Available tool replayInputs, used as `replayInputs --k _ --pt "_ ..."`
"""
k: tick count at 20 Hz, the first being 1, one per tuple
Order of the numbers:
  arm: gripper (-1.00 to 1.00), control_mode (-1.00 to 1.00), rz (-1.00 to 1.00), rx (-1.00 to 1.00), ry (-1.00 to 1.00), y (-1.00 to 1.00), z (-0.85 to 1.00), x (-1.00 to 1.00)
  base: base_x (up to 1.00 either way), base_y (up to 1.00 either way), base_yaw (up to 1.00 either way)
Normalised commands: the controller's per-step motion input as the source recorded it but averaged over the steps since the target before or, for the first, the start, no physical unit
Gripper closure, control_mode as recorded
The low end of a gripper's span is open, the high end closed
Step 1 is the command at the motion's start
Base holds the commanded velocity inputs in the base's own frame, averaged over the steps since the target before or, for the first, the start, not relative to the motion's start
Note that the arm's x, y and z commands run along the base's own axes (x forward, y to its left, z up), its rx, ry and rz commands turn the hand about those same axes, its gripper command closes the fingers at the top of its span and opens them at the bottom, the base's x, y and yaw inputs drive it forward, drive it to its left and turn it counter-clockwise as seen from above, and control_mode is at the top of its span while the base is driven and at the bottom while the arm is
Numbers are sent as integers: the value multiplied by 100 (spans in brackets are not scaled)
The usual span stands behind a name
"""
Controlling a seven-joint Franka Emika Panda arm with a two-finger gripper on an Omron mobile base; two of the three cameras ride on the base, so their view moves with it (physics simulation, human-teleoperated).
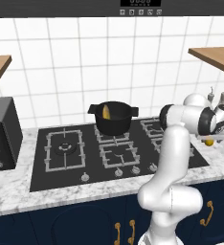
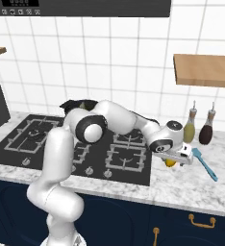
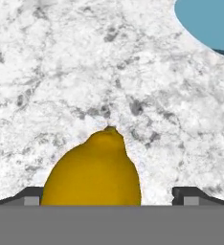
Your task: Put the lemon and cucumber in the pot. Retrieve the spatula and lightly stir the vegetables in the pot.
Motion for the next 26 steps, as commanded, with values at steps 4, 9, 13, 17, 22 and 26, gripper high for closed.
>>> replayInputs --k 4,9,13,17,22,26 --pt "100 -100 1 0 8 18 -34 0 0 0 0" --pt "100 -100 0 0 -4 35 1 -10 0 0 0" --pt "100 -100 0 0 -27 70 58 -26 0 0 0" --pt "100 -100 1 0 -20 100 97 -4 0 0 0" --pt "100 -100 5 0 -13 100 98 0 0 0 0" --pt "100 -100 3 0 -11 95 100 2 0 0 0"
